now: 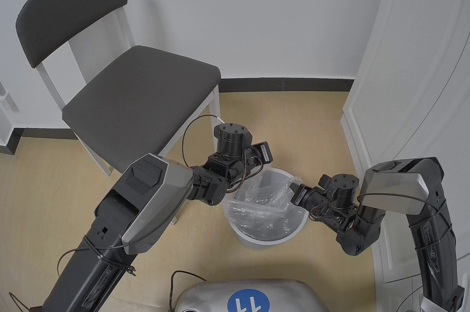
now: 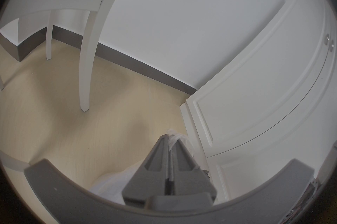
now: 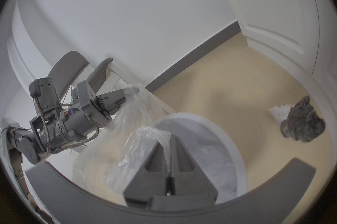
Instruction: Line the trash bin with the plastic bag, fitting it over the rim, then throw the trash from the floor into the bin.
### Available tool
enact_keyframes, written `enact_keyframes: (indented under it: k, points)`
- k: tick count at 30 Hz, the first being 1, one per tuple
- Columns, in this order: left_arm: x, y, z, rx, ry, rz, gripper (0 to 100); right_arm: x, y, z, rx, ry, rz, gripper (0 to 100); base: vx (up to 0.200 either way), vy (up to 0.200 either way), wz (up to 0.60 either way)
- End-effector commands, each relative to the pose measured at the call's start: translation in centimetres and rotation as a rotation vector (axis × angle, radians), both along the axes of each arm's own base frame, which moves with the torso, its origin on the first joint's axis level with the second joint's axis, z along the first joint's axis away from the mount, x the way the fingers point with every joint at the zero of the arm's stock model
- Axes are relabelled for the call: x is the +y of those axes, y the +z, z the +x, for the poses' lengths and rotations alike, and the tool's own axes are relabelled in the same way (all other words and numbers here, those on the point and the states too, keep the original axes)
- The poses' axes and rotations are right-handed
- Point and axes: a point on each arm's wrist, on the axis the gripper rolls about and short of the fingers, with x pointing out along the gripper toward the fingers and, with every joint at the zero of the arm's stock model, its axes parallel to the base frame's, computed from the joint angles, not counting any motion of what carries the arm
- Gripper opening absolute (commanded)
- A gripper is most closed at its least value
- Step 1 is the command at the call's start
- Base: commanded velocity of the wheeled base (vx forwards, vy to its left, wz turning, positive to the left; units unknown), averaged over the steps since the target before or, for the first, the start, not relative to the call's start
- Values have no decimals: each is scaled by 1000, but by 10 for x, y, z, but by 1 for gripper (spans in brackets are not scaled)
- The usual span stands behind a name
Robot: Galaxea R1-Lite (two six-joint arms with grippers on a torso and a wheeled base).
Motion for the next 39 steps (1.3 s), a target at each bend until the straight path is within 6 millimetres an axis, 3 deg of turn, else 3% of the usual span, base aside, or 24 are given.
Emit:
enact_keyframes:
  k: [1,7,12,18,20,22,24,31,39]
  points:
    - [-4,-4,-3,5,-5,4,0,20,-7,2,-15,35,45,0,0,0,0]
    - [-3,10,-2,-17,16,-5,0,33,-11,1,-19,60,52,0,0,0,0]
    - [-14,12,-10,-22,23,-1,0,26,-16,1,-6,43,34,0,0,0,0]
    - [-29,2,-21,-11,-7,9,0,-3,-11,5,-9,-14,-11,0,0,0,0]
    - [-35,-20,-25,21,-30,38,0,-21,-6,2,-13,-21,-68,0,0,0,0]
    - [-36,-42,-26,50,-38,68,0,-27,-1,-1,-22,-1,-96,0,0,0,0]
    - [-39,-49,-29,62,-59,70,0,-28,5,-4,-29,11,-109,0,0,0,0]
    - [-42,-51,-32,63,-114,54,0,-29,26,-4,-78,4,-100,0,0,0,0]
    - [-39,-39,-27,7,-103,9,0,-23,3,-4,-37,17,-121,0,0,0,0]
